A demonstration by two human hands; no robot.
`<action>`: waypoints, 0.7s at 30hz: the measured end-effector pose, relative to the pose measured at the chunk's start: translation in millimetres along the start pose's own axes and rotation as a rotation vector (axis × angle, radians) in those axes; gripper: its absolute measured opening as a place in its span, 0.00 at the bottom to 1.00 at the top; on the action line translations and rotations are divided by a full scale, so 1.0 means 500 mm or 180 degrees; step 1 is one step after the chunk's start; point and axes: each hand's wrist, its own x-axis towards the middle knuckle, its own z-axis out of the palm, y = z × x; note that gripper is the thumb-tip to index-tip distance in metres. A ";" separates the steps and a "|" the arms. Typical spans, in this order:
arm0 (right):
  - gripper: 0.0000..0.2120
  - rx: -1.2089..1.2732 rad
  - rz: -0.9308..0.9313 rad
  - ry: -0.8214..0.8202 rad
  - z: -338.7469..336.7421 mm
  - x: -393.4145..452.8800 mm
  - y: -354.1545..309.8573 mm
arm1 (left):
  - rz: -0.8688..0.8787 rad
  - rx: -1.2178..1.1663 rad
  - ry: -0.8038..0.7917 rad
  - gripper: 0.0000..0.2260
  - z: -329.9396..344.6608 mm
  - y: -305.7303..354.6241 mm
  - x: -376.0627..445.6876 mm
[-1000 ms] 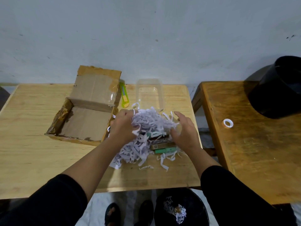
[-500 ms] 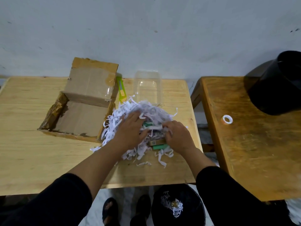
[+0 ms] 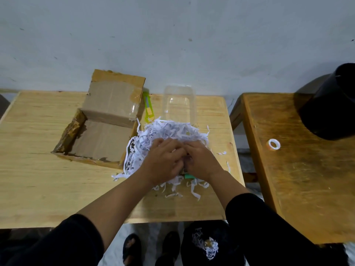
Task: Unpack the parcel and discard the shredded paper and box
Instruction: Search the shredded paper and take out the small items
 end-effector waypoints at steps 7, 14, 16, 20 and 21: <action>0.28 -0.0424 0.0791 -0.0338 -0.005 -0.007 0.026 | -0.1109 -0.0002 -0.0933 0.26 0.013 -0.054 -0.032; 0.20 -0.0270 0.1125 -0.0247 -0.022 -0.010 0.055 | -0.1169 0.0072 -0.0954 0.20 0.018 -0.047 -0.038; 0.16 -0.0090 0.1178 -0.0185 -0.021 -0.001 0.054 | -0.1244 0.0015 -0.0926 0.19 0.023 -0.046 -0.040; 0.09 0.0170 0.1370 -0.0184 -0.014 0.010 0.052 | -0.1328 -0.0043 -0.0902 0.19 0.032 -0.044 -0.046; 0.08 0.0183 0.1372 -0.0227 -0.012 0.010 0.052 | -0.1344 -0.0064 -0.0897 0.19 0.033 -0.044 -0.047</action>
